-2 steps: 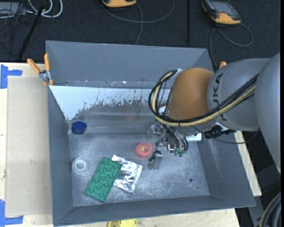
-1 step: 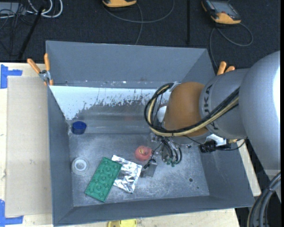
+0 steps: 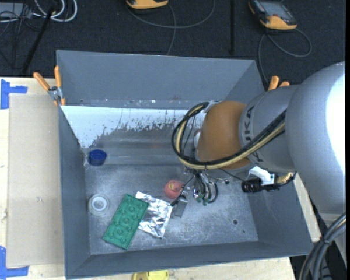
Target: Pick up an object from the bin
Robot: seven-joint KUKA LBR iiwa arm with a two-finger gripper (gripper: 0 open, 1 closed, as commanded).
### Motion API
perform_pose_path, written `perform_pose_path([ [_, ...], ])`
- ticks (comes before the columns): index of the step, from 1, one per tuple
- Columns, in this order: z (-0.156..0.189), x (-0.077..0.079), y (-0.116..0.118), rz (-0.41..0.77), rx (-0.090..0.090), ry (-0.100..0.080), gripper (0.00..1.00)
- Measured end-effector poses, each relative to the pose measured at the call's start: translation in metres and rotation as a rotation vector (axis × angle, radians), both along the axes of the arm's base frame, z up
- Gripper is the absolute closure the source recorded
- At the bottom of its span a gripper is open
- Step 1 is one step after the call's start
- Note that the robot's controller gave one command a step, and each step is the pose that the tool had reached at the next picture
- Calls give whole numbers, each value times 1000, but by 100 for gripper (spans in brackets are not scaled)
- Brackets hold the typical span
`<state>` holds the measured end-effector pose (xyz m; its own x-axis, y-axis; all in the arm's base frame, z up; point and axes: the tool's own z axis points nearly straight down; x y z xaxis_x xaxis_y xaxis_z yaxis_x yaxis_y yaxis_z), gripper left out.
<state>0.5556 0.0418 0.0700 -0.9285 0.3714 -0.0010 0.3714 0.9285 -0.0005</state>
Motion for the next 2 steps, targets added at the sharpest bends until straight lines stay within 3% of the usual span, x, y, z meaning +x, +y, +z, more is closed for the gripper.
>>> perform_pose_path([
  [1,1,0,1,2,1,1,100],
  [2,8,0,0,3,1,1,100],
])
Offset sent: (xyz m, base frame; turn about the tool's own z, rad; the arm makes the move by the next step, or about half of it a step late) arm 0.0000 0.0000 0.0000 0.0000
